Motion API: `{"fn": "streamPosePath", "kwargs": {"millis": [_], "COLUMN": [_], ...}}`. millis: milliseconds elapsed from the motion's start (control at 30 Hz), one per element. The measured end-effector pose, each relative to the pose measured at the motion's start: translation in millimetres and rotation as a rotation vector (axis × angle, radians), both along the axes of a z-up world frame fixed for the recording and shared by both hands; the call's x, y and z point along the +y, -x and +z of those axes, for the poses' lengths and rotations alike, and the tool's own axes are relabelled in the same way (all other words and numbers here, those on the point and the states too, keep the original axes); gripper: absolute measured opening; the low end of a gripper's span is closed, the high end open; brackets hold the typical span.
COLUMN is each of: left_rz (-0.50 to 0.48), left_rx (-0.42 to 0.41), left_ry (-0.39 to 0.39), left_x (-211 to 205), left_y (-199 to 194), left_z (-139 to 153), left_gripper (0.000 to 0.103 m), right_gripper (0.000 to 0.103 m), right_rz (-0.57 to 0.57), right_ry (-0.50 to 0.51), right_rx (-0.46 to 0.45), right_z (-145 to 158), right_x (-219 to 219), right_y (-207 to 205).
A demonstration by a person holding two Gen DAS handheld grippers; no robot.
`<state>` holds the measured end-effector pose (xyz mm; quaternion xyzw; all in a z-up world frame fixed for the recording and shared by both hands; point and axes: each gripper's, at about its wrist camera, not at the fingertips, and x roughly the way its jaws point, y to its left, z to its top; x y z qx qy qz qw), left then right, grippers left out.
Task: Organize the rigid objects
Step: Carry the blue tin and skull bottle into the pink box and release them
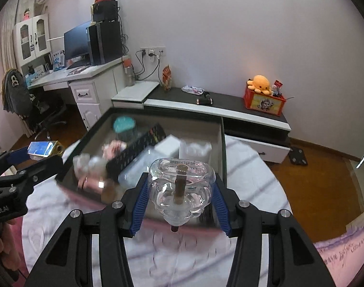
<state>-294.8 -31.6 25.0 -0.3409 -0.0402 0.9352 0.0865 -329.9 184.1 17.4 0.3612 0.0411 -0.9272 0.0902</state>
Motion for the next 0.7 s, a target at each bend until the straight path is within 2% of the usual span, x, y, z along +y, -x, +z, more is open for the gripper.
{"fn": "streamPosePath", "kwargs": {"millis": [100, 233, 433, 700], "left_rz": [-0.018, -0.051, -0.089, -0.115], "left_rx": [-0.018, -0.067, -0.134, -0.185], "left_ry": [0.009, 0.002, 0.007, 0.059], "left_x": [-3, 1, 17, 36], "left_y": [19, 41, 55, 58], "left_z": [-3, -21, -50, -71], "left_gripper": [0.085, 0.085, 0.085, 0.085], "right_gripper": [0.051, 0.051, 0.051, 0.051], "right_rz": [0.014, 0.016, 0.017, 0.02], "right_ry": [0.03, 0.029, 0.01, -0.004], "right_rx": [-0.04, -0.098, -0.148, -0.203], "right_z": [-7, -28, -50, -70], "right_x": [0, -2, -5, -7], "right_y": [21, 39, 42, 44]}}
